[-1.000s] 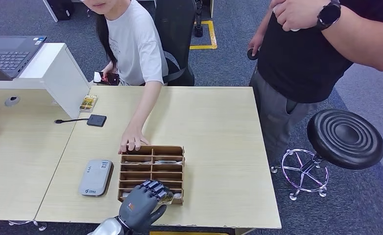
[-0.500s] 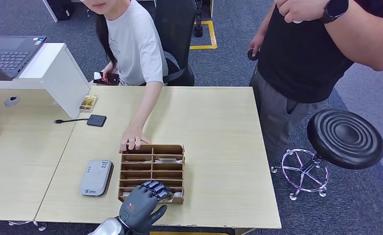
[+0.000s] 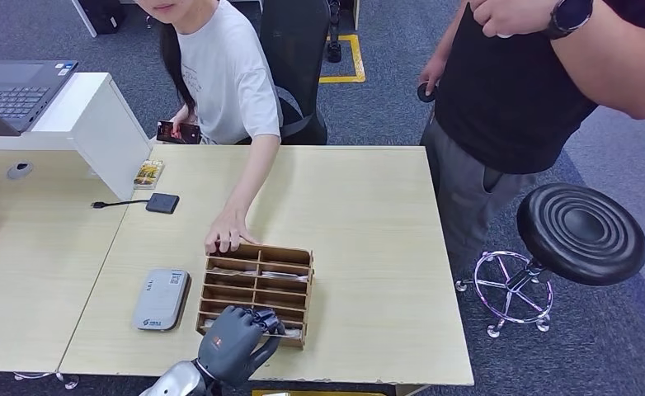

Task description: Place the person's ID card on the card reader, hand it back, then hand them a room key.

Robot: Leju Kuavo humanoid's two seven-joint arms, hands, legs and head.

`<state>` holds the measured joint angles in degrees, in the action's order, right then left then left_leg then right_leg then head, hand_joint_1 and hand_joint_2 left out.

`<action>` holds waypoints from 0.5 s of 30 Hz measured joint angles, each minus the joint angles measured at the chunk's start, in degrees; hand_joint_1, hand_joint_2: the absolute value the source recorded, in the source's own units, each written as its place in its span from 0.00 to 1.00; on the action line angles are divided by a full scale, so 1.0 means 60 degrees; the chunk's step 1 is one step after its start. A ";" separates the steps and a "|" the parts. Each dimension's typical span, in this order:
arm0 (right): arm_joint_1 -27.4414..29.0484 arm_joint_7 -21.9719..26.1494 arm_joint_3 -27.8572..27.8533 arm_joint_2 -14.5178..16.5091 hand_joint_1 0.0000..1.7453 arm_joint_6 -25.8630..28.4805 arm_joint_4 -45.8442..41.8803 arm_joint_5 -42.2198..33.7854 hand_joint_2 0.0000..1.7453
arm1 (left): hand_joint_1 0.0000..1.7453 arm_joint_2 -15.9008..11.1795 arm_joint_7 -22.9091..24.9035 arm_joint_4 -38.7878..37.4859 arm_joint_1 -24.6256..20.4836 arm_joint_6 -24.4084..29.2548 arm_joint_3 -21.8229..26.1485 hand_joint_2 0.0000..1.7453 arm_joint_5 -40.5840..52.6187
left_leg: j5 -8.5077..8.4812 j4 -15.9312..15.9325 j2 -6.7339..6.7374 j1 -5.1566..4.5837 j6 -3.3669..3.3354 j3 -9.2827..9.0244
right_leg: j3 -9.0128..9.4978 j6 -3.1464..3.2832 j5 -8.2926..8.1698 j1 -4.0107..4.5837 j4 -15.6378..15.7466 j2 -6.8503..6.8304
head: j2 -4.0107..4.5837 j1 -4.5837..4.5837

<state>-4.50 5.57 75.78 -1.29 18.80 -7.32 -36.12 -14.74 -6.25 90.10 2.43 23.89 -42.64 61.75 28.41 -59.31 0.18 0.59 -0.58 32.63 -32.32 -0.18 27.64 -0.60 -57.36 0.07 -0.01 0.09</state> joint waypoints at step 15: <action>0.0000 0.0038 0.0016 0.0000 0.00 0.0011 0.0000 -0.0066 1.00 | 1.00 -0.0043 -0.0259 0.0128 0.0028 0.0017 0.0304 1.00 -0.0255 | 0.0000 0.0000 0.0000 0.0000 0.0000 0.0000 | 0.0000 0.0000 0.0000 0.0000 0.0000 0.0000 | 0.0000 0.0000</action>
<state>-4.50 5.80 75.88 -1.29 18.86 -7.32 -36.51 -15.00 -7.81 90.87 2.60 24.00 -40.82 60.22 28.41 -59.32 0.18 0.59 -0.58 32.63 -32.32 -0.18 27.64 -0.60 -57.36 0.07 -0.01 0.09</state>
